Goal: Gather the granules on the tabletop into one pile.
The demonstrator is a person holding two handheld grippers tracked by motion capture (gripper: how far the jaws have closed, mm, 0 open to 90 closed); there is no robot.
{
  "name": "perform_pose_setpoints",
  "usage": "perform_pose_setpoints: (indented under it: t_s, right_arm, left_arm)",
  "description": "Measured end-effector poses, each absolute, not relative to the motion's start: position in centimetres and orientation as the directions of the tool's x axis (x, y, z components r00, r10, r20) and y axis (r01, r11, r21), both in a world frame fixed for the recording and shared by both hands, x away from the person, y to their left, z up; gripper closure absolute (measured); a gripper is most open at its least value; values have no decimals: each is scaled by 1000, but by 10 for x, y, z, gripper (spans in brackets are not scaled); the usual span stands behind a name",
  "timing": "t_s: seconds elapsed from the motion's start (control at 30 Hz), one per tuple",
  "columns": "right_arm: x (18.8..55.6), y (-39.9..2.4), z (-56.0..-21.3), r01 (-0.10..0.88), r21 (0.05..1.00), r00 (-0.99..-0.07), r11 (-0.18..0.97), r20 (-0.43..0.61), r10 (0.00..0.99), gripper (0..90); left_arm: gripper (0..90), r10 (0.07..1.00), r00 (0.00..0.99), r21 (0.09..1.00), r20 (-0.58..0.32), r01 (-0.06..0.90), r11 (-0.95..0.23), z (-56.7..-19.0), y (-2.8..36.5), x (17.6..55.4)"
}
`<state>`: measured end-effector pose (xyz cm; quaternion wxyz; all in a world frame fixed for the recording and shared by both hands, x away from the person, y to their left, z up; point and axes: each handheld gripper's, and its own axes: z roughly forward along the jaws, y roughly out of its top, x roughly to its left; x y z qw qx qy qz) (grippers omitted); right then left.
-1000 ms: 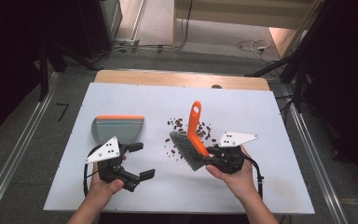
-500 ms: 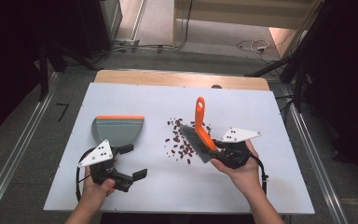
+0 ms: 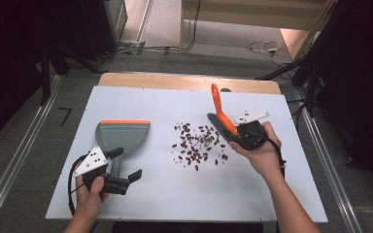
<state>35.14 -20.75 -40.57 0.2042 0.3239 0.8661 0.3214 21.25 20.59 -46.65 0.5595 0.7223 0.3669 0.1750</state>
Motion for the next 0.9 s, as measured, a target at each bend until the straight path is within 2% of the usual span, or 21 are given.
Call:
perform_pose_setpoints:
  t_s: [0.3, 0.57, 0.8, 0.9]
  right_arm:
    - [396, -199, -420, 502, 528, -645, 685, -300, 703, 689]
    - [417, -171, -447, 505, 390, -640, 770, -430, 637, 689]
    - [409, -150, -460, 468, 319, -700, 824, -436, 566, 689]
    - [402, -148, -460, 465, 326, -713, 823, -413, 567, 688]
  left_arm:
    - [3, 722, 671, 936, -169, 338, -94, -469, 205, 213]
    - [3, 723, 668, 934, -176, 346, -92, -470, 205, 213]
    - [3, 723, 668, 932, -179, 350, -92, -470, 204, 213]
    - [3, 721, 670, 933, -177, 348, -94, -470, 203, 213]
